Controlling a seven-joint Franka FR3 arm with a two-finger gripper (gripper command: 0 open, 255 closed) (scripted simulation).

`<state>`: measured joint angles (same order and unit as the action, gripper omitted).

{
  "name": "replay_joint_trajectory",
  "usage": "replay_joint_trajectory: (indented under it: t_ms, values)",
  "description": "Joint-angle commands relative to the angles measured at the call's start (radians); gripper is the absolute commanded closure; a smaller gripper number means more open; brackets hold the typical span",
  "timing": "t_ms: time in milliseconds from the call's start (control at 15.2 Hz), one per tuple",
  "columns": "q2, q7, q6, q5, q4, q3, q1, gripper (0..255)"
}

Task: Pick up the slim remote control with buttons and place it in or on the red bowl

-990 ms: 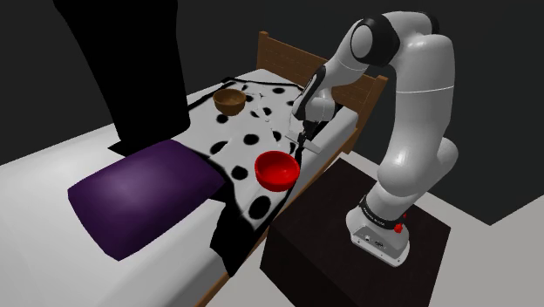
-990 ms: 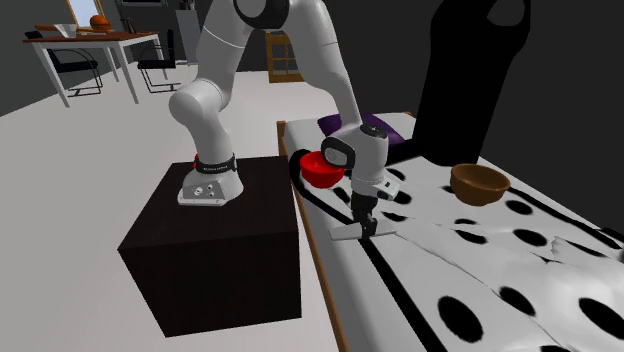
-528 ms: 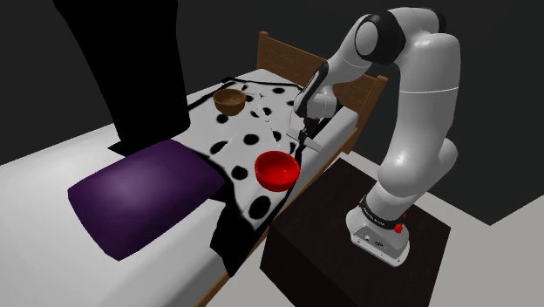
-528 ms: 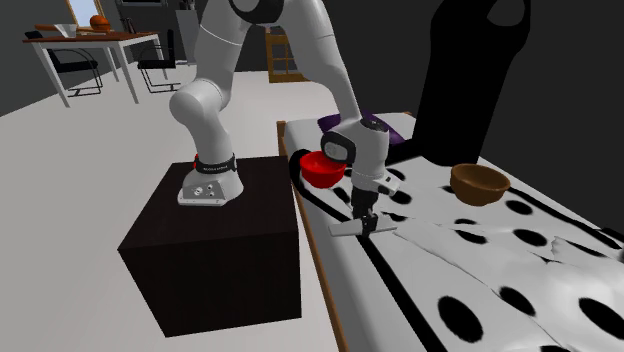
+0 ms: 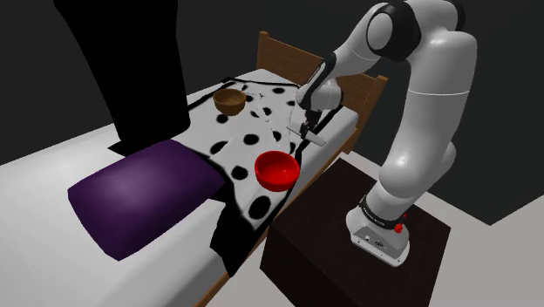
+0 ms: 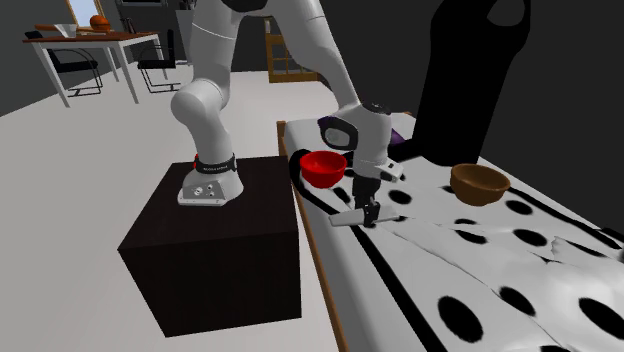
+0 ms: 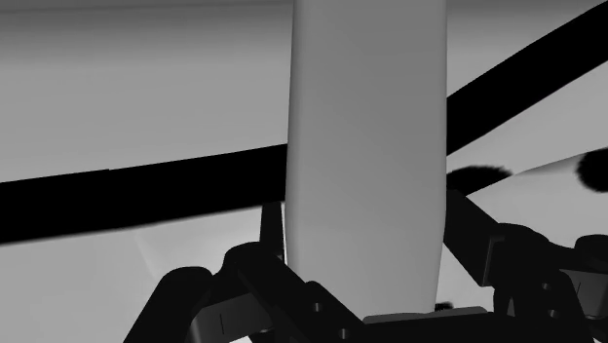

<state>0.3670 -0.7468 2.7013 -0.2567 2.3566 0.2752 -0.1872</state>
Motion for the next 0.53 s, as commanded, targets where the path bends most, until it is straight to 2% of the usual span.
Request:
replay_joint_trajectory:
  t_ms: [0,462]
  values:
    - [-0.028,0.012,-0.022,0.018,0.005,0.014,0.009,255]
    - [-0.121,0.060,-0.103,0.083,0.013,0.053,0.037,255]
